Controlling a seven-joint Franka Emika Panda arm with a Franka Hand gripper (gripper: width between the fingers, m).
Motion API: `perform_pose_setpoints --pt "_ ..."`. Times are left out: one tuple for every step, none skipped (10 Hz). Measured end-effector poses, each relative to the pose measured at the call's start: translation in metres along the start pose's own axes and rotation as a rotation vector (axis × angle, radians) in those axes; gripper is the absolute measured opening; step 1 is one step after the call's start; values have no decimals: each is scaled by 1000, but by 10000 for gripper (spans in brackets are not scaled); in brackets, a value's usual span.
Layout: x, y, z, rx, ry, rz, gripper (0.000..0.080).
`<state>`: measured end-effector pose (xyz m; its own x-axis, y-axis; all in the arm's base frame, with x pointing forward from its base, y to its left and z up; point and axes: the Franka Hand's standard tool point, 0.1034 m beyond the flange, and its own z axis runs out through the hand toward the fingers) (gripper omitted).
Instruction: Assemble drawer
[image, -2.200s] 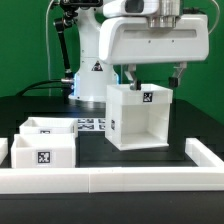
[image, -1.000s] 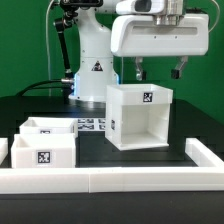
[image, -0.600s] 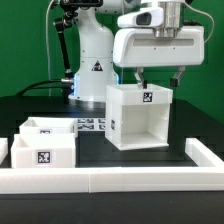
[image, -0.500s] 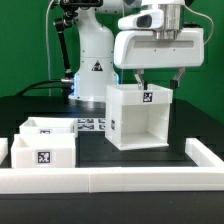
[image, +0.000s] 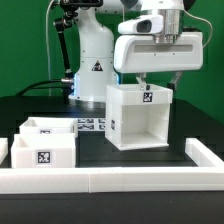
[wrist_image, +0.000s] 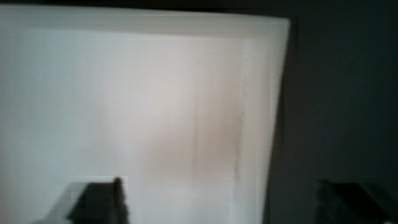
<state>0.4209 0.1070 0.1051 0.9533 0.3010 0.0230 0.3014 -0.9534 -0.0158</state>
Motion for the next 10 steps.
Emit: perform_pose_setpoints --pt "0 0 0 0 -1 0 374" --pt "0 0 0 0 -1 0 173" --pt "0 0 0 0 -1 0 173" --pt "0 0 0 0 -1 -1 37" --pt "0 0 0 0 -1 -1 37" --pt "0 0 0 0 -1 -1 36" --pt "0 0 0 0 -1 -1 36" --pt "0 0 0 0 -1 -1 36" --pt "0 0 0 0 -1 -1 36" --pt "0 0 0 0 -1 -1 36"
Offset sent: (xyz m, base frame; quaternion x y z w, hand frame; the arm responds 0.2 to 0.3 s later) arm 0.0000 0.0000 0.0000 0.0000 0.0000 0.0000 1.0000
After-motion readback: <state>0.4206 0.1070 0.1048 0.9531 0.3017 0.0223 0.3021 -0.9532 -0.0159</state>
